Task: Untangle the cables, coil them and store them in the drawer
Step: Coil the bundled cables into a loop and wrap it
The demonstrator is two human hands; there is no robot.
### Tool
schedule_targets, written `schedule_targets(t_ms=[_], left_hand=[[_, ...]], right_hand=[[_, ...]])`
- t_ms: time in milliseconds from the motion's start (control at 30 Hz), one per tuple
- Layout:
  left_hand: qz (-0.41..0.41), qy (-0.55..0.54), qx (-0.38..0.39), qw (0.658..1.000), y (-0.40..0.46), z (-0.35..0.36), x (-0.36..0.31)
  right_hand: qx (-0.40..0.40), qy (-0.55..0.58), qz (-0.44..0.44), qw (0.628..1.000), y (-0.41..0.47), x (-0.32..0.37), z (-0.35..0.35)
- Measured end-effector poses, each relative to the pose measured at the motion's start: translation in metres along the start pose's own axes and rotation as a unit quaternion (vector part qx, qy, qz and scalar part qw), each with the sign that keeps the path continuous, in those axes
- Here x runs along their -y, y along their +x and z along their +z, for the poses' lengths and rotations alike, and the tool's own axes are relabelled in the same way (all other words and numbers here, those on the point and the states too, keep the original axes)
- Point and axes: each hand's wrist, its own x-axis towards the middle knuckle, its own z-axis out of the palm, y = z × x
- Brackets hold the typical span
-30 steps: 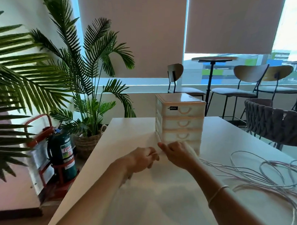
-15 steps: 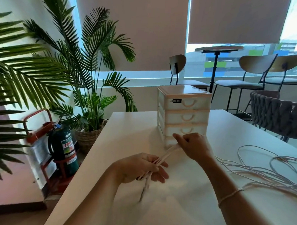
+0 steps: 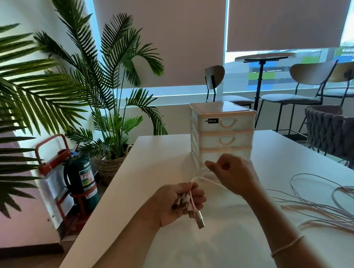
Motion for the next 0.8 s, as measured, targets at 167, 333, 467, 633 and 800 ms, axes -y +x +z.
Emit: schedule_targets(t_ms=[167,333,467,633,800], left_hand=[[0.017,-0.009,-0.024,1.000,0.003,0.006,0.002],[0.037,-0.055,-0.033,0.997,0.006,0.002,0.001],[0.058,-0.053,-0.044,0.996,0.003,0.007,0.000],[0.106,-0.030,-0.065,0.992,0.000,0.010,-0.002],[0.125,-0.010,-0.057,0.990,0.001,0.007,0.000]], right_hand=[[0.415,-0.026,0.058,0.908,-0.021,0.035,-0.012],[0.431,-0.063,0.079,0.897,-0.022,0.027,-0.001],[0.449,0.050,0.107,0.885,-0.025,0.021,0.002],[0.451,0.287,0.161,0.829,-0.022,0.022,-0.002],[0.411,0.330,0.228,0.819,-0.026,0.027,0.005]])
